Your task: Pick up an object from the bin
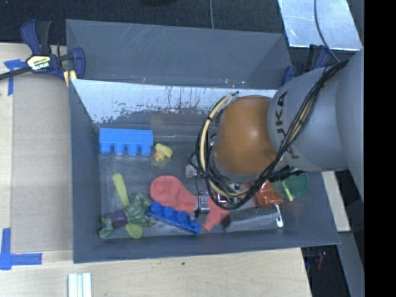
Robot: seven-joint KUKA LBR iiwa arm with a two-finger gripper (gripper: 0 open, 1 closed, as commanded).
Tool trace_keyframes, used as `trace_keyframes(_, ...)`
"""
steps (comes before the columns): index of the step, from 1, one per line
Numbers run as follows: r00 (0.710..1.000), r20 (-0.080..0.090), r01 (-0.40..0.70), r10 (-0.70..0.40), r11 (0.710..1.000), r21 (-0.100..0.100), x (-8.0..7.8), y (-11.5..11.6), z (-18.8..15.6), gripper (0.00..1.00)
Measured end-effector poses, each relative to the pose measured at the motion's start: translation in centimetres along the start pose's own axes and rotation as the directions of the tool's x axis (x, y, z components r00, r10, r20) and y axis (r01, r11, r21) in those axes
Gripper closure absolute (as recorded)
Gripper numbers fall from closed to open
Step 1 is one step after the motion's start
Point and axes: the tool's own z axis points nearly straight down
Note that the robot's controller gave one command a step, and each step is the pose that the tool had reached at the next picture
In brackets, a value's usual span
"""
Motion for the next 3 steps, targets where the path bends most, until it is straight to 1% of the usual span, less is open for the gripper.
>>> trace_keyframes(1, 0.980, -0.011, -0.200, 0.200, 0.980, 0.001, 0.7, -1.3, 2.4, 0.00)
trace_keyframes(2, 1.000, 0.001, -0.028, 0.028, 1.000, -0.005, 1.1, 0.0, 3.4, 1.00)
trace_keyframes(3, 0.999, 0.013, -0.032, 0.033, 0.999, -0.004, 0.8, -0.2, 3.5, 0.00)
